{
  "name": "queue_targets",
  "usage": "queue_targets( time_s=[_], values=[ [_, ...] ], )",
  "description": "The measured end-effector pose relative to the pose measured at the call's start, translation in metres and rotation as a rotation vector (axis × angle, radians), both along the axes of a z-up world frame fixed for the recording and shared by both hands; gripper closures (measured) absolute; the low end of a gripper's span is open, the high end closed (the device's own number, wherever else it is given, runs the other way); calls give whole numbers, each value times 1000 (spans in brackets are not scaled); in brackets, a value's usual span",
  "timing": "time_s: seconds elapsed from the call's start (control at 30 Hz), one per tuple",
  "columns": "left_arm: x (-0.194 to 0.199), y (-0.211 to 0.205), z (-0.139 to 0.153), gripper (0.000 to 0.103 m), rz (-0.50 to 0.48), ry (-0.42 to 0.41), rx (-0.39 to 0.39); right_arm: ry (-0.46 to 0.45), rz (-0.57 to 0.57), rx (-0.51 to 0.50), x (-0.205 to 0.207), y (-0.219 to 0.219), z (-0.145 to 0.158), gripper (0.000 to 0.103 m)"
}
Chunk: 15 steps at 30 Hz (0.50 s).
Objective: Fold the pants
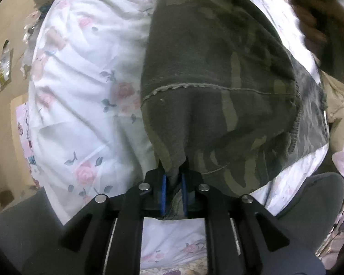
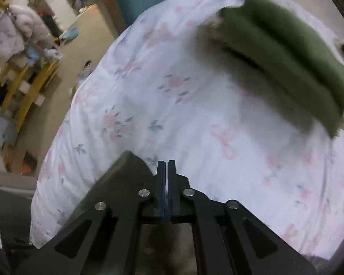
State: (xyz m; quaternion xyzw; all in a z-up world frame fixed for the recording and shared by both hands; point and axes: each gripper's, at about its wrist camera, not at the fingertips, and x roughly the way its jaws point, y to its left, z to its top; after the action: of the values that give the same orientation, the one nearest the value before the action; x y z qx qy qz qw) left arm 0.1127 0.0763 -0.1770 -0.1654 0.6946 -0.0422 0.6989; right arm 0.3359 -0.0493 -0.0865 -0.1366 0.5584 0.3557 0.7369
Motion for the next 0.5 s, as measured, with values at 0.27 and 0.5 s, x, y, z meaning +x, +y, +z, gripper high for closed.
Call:
queue_targets(
  time_s=[0.27,0.5],
  values=[
    [6,-12,5,91,-43,-14,38,145,129,87,-89,-63,25,96],
    [5,-16,6,91,-76,-19,90,-71,-356,32,-70,-121,-19,103]
  ],
)
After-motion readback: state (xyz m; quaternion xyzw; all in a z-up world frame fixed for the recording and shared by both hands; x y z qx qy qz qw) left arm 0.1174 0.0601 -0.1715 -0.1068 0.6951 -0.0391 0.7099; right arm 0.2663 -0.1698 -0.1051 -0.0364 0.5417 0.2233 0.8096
